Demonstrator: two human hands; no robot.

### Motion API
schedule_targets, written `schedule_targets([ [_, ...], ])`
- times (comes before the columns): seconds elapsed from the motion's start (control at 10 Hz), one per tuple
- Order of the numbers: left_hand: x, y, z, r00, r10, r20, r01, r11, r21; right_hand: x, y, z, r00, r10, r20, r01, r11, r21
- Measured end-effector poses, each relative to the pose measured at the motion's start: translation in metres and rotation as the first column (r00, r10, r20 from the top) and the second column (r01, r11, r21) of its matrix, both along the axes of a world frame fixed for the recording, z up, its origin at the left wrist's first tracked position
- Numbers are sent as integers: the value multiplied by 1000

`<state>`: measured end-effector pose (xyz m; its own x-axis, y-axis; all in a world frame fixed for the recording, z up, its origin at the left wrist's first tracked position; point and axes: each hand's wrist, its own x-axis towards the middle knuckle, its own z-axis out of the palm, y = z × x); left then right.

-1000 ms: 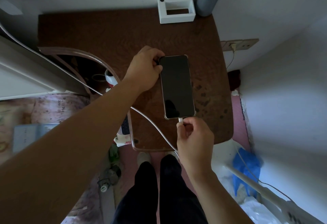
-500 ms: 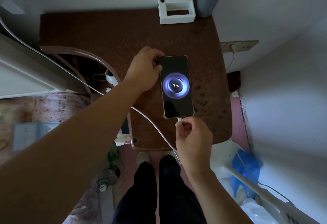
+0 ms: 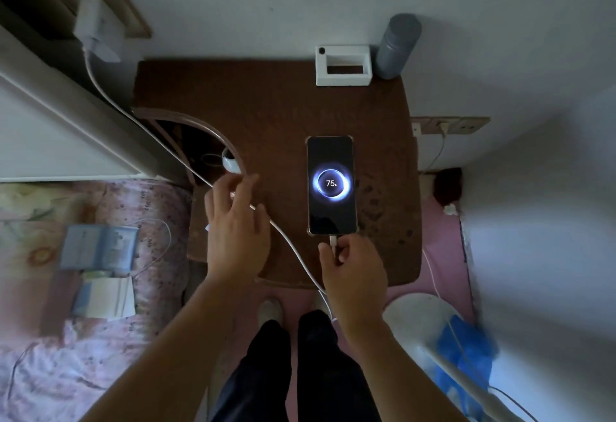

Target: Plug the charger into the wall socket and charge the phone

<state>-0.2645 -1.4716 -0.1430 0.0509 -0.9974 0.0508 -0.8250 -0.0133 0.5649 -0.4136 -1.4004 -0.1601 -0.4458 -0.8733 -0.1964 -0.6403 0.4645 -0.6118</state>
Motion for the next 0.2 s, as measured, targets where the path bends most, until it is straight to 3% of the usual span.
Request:
schedule_targets([
  [0.1, 28, 47, -7, 994, 97, 53, -102, 990, 94, 2, 1, 7, 999, 28, -18, -28, 1000, -13],
  [0.2, 59, 101, -16, 987, 85, 134, -112, 973, 204, 1, 8, 14, 999, 39, -27, -38, 999, 38],
])
